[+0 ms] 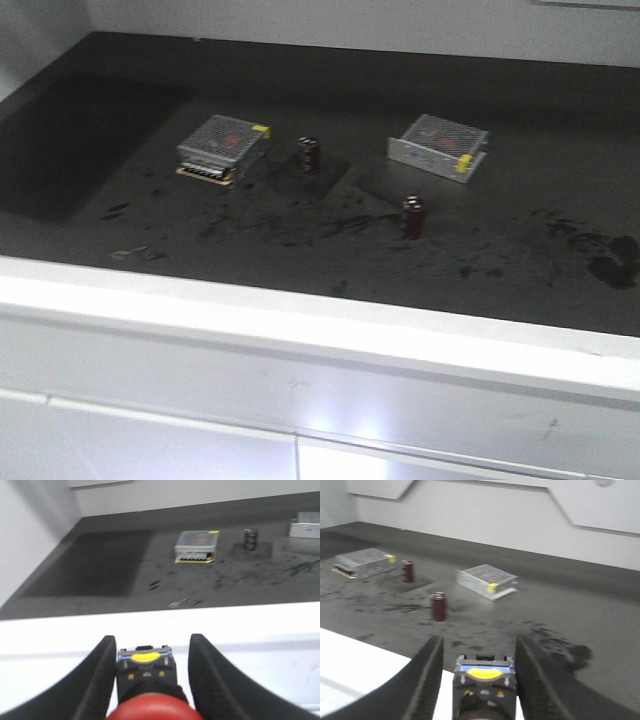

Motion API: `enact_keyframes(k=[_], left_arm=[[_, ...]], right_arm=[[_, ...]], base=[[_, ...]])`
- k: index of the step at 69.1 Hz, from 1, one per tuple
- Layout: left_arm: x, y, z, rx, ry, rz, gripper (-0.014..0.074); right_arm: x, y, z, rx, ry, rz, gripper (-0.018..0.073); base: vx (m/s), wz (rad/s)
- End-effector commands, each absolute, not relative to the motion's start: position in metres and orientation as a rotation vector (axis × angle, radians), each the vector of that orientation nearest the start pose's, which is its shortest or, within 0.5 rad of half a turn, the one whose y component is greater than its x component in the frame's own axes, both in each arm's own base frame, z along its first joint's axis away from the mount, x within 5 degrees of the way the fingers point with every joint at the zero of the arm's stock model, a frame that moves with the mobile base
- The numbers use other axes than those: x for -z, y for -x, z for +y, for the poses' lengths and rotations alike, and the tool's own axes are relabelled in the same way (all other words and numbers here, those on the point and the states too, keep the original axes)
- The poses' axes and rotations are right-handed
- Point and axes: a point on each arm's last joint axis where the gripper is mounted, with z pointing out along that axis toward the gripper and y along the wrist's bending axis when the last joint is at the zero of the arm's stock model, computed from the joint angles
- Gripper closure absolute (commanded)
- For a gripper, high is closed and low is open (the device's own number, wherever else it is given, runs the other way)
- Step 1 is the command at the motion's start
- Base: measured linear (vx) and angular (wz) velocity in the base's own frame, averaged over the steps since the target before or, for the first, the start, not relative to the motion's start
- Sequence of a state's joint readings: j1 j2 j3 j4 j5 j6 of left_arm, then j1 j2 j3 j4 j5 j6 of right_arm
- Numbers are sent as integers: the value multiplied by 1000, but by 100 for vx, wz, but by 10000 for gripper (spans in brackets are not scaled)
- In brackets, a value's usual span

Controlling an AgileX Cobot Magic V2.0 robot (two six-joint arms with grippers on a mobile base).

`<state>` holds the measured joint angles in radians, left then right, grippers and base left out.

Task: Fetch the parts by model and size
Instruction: 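Drive the base away from the bench carrying both buttons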

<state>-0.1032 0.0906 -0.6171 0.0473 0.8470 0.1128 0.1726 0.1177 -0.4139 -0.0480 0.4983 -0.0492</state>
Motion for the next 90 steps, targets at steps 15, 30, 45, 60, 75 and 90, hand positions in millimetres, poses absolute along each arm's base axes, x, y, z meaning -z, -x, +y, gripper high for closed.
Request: enact_keyframes(k=[15, 30, 45, 60, 75, 90], left_arm=[[-341, -6, 2, -51, -191, 1715, 603], [-341, -6, 2, -51, -191, 1715, 603], [-341, -6, 2, -51, -191, 1715, 603], [-341, -6, 2, -51, -191, 1715, 603], [-341, -6, 2, -51, -191, 1715, 603], [-341, -6, 2, -51, -191, 1715, 603]], right_arm=[[-313, -38, 5, -32, 202, 1584, 564], [-313, -38, 5, -32, 202, 1584, 564], [-313, -38, 5, -32, 202, 1584, 564], [-313, -38, 5, -32, 202, 1584, 564], [-313, -38, 5, -32, 202, 1584, 564], [-313, -38, 5, -32, 202, 1584, 564]], base=[[-12, 46], [-13, 48], [-12, 46], [-11, 43], [-11, 45], [-12, 54]])
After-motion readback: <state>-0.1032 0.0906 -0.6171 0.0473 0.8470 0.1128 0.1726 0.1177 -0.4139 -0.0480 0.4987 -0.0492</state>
